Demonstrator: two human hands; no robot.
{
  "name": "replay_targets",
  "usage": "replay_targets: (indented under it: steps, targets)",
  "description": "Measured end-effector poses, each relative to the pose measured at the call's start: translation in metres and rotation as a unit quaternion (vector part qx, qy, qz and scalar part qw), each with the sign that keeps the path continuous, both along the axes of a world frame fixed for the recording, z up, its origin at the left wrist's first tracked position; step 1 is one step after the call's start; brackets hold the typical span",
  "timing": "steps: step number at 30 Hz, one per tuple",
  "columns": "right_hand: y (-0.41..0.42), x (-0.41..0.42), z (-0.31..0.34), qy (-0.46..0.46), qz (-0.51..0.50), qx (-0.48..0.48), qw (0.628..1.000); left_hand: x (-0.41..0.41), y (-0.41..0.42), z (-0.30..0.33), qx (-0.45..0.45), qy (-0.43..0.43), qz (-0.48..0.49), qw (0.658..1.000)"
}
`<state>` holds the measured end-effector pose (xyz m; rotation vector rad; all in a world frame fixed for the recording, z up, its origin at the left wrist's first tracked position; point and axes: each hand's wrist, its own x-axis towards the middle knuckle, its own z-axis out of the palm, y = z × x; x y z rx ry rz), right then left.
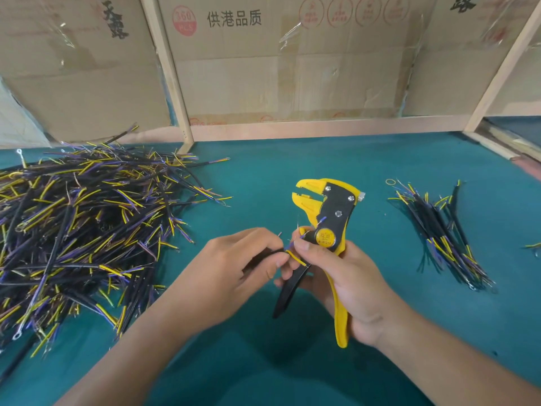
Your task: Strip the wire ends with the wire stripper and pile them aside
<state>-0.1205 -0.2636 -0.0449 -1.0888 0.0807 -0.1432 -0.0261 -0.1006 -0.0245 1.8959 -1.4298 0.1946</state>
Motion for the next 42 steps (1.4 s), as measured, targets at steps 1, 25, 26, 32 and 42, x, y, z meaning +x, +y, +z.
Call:
replay_targets:
  steps: [1, 25, 26, 32, 42]
  targets:
    - [0.000, 0.000, 0.000, -0.001, -0.007, -0.006, 1.000, -0.001, -0.001, -0.001, -0.003, 0.018, -0.009, 1.000]
    - [-0.022, 0.007, 0.001, -0.026, -0.078, -0.053, 0.995, -0.003, -0.001, -0.001, 0.001, 0.039, 0.055, 0.998]
    - [-0.022, 0.007, 0.001, -0.025, -0.074, -0.049, 0.996, -0.003, -0.001, -0.001, 0.000, 0.041, 0.056, 0.998]
    - [-0.019, 0.005, 0.002, -0.032, -0.011, 0.004, 0.999, -0.003, -0.001, 0.002, -0.022, 0.066, 0.066, 0.995]
    - [-0.005, 0.001, 0.001, -0.051, -0.018, -0.021, 0.998, -0.012, -0.006, -0.001, -0.032, 0.142, -0.002, 0.989]
